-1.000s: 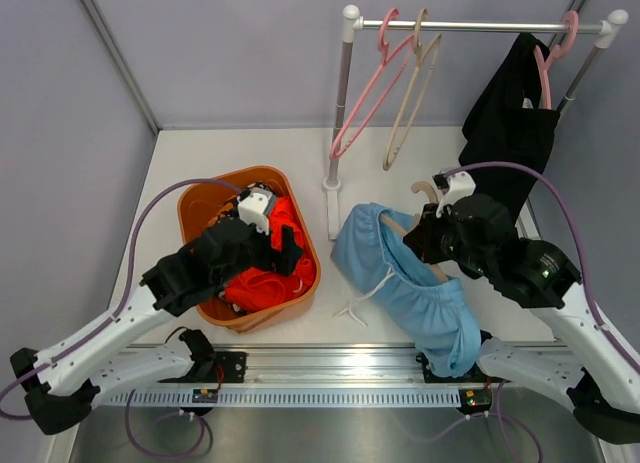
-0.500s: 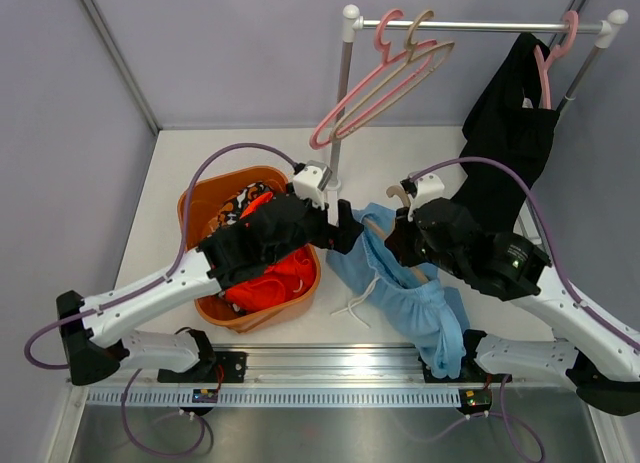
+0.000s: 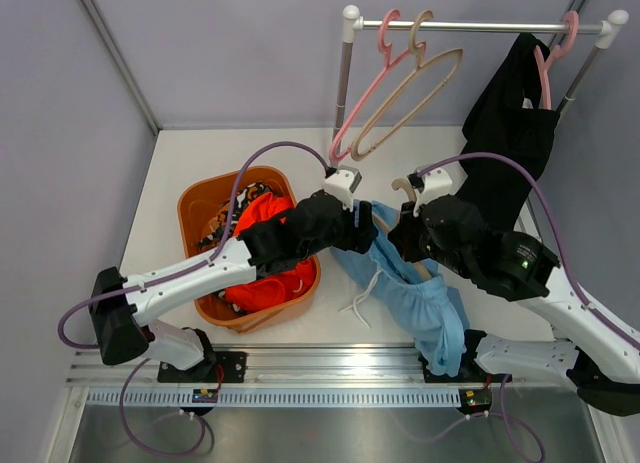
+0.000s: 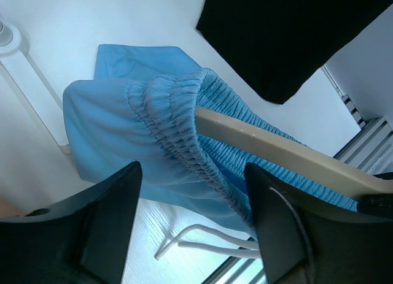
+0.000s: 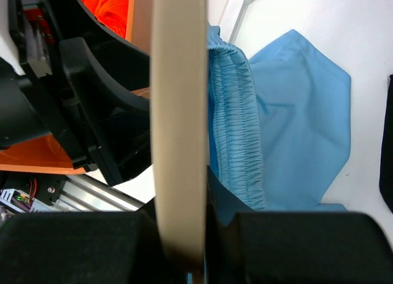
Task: Remove the shorts from the hanger
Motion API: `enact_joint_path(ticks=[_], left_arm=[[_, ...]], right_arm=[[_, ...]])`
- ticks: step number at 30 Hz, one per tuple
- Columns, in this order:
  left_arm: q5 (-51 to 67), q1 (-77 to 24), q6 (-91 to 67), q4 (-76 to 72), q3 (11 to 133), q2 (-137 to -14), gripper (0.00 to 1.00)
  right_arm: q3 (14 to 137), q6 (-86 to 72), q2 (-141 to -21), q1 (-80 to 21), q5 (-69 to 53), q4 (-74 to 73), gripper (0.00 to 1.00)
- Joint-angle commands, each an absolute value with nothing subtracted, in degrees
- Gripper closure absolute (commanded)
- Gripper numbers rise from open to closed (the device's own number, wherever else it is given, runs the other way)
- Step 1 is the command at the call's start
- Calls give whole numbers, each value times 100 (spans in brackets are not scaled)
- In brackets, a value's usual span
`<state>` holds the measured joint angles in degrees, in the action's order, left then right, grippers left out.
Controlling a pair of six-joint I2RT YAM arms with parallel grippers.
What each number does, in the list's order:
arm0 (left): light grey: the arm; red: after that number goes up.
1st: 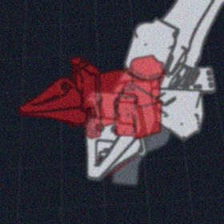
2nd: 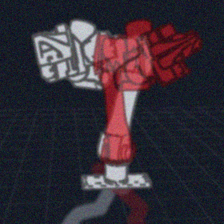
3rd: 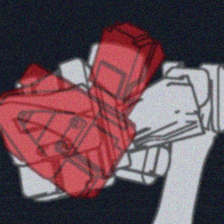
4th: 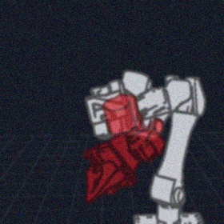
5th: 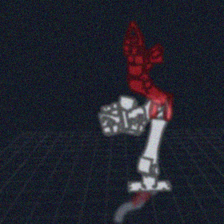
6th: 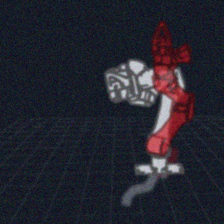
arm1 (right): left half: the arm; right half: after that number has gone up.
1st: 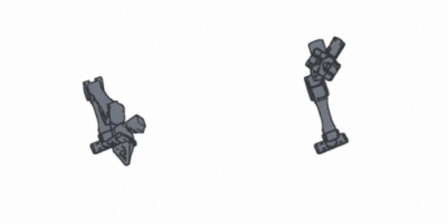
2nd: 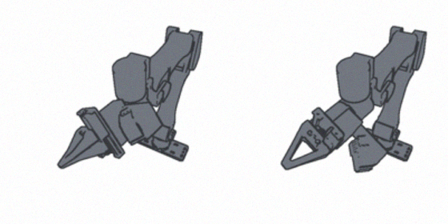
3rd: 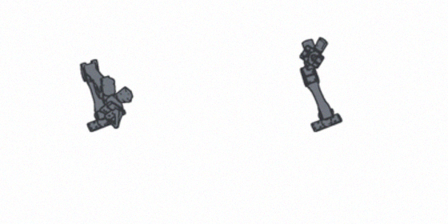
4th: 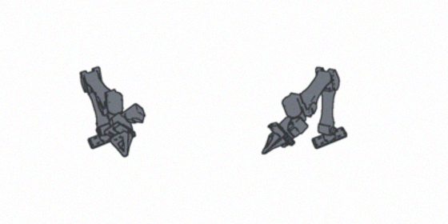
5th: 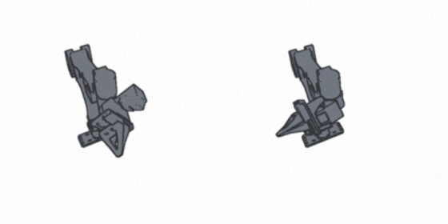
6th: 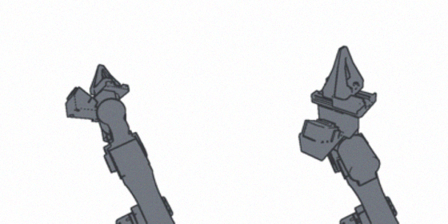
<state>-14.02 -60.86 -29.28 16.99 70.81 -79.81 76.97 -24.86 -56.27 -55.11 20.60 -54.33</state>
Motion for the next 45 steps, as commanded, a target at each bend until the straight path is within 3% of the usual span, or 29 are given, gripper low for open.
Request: enact_joint_path(ticks=[1, 2, 5, 6, 7, 21, 27, 35, 45], left_arm=[[-1494, -6117, -3015, 1406, 7435, -8068, 37], [-1564, -6117, -3006, 1424, 7453, -8068, 53], [-1967, -6117, -2936, 1485, 7523, -8086, 81], [-2325, -6091, -2892, 1633, 7654, -8129, 95], [-2503, -6073, -2822, 1748, 7751, -8191, 100], [-2699, -4870, -2848, 2057, 8016, -9026, 100], [-1830, -4930, -2707, 1890, 7770, -8965, 100], [-2029, -5599, -2382, 2206, 7620, -8710, 100], [-2224, -4712, -2645, 2417, 7620, -8894, 100]], right_arm=[[8059, -2408, -5598, -5572, 2241, -5080, 100], [8060, -2408, -5607, -5572, 2241, -5080, 100], [8042, -2399, -5607, -5572, 2198, -5080, 100], [8042, -2399, -5599, -5581, 2171, -5080, 100], [8051, -2408, -5599, -5590, 2110, -5071, 100], [7989, -2470, -5274, -5854, 2171, -5186, 100], [8050, -2382, -5317, -5862, 2399, -5177, 100], [8182, -2127, -5572, -5862, 2339, -4835, 100], [8315, -2162, -5379, -5862, 2224, -4957, 100]])
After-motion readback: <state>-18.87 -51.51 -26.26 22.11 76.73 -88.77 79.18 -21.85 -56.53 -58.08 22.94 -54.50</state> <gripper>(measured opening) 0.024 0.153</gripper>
